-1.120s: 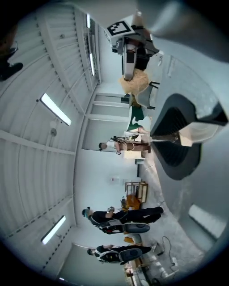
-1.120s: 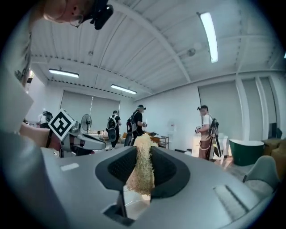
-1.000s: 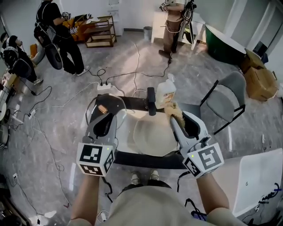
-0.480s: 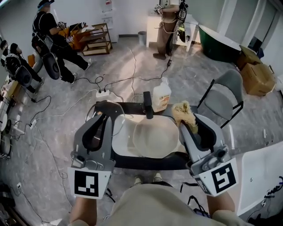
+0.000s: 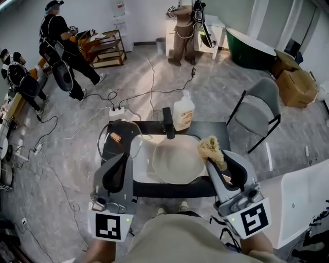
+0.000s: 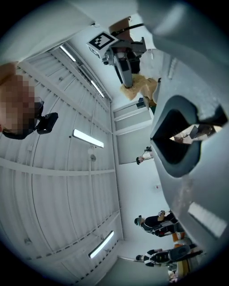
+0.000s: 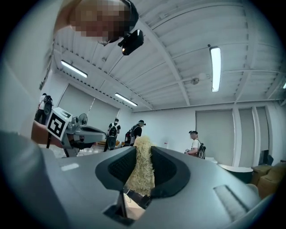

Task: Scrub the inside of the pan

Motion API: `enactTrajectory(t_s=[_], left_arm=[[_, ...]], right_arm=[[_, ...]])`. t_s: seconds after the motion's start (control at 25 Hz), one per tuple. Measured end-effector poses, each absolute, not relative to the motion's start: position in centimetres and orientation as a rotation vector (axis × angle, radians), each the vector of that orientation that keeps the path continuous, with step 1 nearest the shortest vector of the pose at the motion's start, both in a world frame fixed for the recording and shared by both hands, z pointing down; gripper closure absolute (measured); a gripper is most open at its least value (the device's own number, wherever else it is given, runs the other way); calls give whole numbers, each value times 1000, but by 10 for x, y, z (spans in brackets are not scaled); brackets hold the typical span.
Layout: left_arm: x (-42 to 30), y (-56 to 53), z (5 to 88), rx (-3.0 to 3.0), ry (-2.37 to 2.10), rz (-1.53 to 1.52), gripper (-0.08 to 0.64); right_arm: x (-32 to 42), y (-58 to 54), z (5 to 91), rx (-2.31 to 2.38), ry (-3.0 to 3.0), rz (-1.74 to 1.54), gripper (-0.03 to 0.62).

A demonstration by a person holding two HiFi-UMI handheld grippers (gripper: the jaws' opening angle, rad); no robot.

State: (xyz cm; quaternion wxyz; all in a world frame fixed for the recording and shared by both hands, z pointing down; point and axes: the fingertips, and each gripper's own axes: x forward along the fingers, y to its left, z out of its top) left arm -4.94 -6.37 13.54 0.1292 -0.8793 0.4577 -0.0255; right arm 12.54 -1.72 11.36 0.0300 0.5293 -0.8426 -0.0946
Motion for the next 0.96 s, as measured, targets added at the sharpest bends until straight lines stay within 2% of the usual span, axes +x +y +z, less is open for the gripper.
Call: enactTrajectory(t_s=[0.28,0.6,0.96], left_arm=[[-45,-61,175,-2616,1341,-196,558],[-42,-53,216,-2689,1354,-299,558],[-42,-43,227,-2761,1328,-306,558]], right_arm=[[137,-17,137,1659,-2550,-268,489],[157,-18,177,1751,-2526,-35,489],[138,-11,185,1703,-2506,-92,489]])
